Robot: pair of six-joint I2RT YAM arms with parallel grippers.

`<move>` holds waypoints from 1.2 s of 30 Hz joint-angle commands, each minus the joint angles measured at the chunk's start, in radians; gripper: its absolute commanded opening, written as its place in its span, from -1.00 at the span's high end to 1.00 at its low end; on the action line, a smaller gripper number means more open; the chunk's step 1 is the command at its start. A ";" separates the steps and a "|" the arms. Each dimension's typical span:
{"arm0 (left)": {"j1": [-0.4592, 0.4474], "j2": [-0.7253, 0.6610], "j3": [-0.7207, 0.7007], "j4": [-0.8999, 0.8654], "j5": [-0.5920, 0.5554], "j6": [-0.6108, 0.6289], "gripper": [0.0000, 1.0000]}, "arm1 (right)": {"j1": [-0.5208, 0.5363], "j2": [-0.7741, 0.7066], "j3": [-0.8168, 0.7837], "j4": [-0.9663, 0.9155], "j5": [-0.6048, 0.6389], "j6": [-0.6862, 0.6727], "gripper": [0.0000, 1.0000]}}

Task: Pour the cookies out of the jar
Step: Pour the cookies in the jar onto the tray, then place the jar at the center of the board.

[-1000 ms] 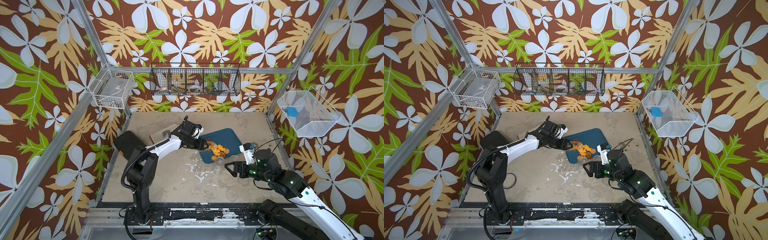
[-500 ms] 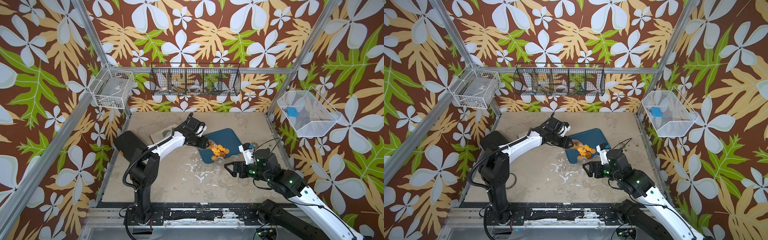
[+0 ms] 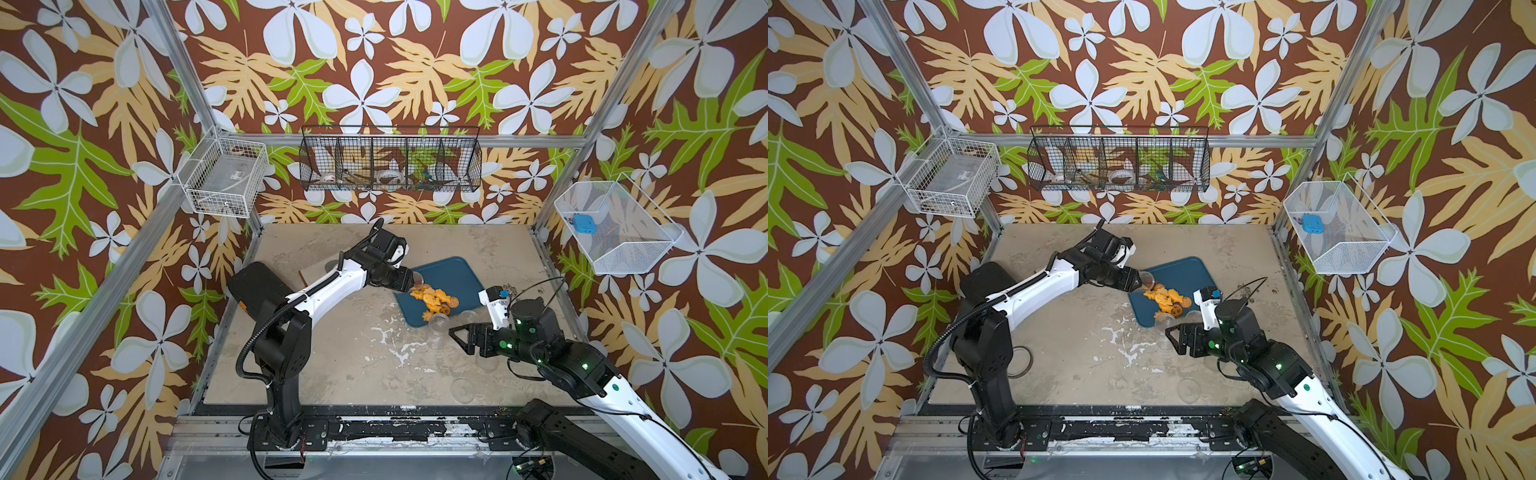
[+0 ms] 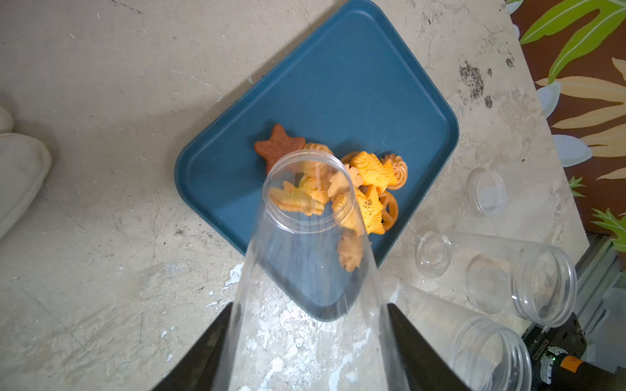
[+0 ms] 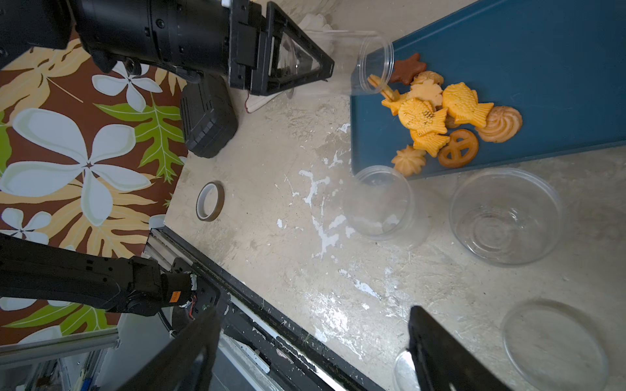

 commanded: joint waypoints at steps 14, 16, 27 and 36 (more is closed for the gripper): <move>0.033 -0.095 -0.117 0.133 0.165 -0.013 0.43 | 0.000 0.023 0.009 0.035 0.012 0.018 -0.74; 0.039 -0.103 -0.119 0.129 0.167 -0.012 0.43 | 0.000 0.024 0.014 0.033 0.017 0.016 -0.74; 0.081 -0.296 -0.265 0.224 0.224 -0.076 0.42 | -0.061 0.162 0.186 0.039 0.011 -0.067 -0.80; 0.132 -0.689 -0.595 0.419 0.397 -0.142 0.41 | -0.190 0.371 0.397 0.048 -0.220 -0.103 -0.84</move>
